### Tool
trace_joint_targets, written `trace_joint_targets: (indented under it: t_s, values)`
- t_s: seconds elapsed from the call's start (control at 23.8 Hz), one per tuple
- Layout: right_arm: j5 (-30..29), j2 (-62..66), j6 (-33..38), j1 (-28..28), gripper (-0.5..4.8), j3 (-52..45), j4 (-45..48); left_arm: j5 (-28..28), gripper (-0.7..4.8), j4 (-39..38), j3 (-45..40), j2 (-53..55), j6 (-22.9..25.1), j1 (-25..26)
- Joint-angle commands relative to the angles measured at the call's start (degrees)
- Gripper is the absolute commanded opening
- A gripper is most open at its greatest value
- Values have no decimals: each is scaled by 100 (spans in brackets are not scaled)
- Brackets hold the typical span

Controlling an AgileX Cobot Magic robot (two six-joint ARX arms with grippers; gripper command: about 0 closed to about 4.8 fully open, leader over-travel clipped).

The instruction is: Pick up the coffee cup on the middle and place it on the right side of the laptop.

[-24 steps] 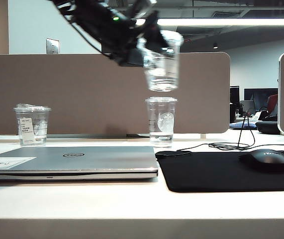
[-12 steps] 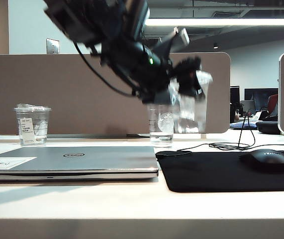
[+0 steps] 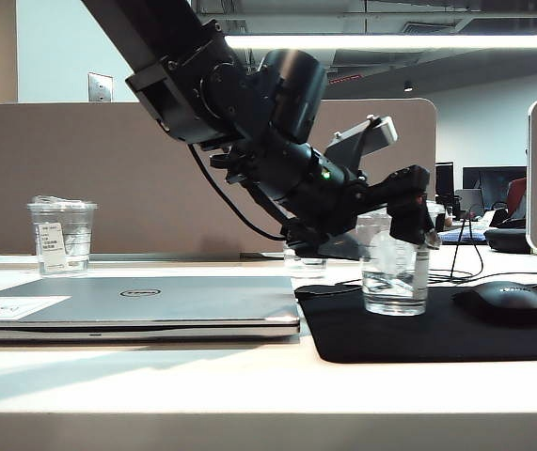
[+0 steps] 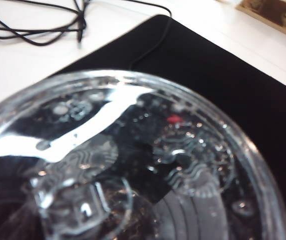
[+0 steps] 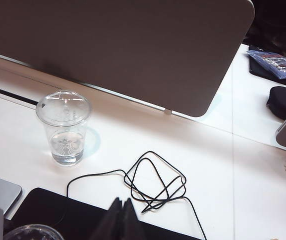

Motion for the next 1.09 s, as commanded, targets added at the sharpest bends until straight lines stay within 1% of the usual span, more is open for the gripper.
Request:
trace_joint_targets:
  t_s: [0.04,0.25,0.42,0.5,0.63,0.67,0.76,0.8,0.84,0.88,0.92,0.97,1.01,1.05,1.09]
  values:
    - [28,-31,-20,17,-6,22,109,-122,479,-232,24,-50,-33,-63]
    - [26,-76,-20,33,-5,22,96,-234,479,-627,24,-120,-33,-74]
    - [26,-146,-20,35,-6,22,70,-251,479,-1141,24,-334,-11,-72]
    - [28,-195,-17,35,-5,22,59,-251,479,-1622,24,-627,7,-74]
    - [28,-238,-17,35,-6,22,52,-249,479,-2116,24,-896,7,-74]
    - [26,-275,-17,35,-6,22,24,-249,479,-2614,24,-1115,7,-74]
    - [26,-330,-15,35,-5,22,-31,-251,479,-3158,24,-1322,7,-74]
    - [26,-367,-15,35,-5,22,-63,-249,479,-3501,24,-1453,4,-74]
    - [24,-426,-11,35,-5,22,-79,-179,479,-4024,24,-1690,4,-70]
    - [22,-455,-4,35,-5,22,-79,-151,479,-4321,24,-1832,7,-66]
    - [13,-468,31,35,-5,22,-52,-114,410,-4540,26,-1965,7,-63]
    - [-42,-525,144,35,-6,22,-52,-98,192,-4900,26,-2249,2,-52]
    - [-39,-546,197,35,-5,22,-61,-98,84,-5023,28,-2406,2,-52]
    - [-39,-616,256,35,-5,22,-149,-101,-9,-5163,35,-2667,-57,-52]
    - [-39,-715,391,37,-5,22,-315,-133,-6,-5300,35,-2997,-66,-52]
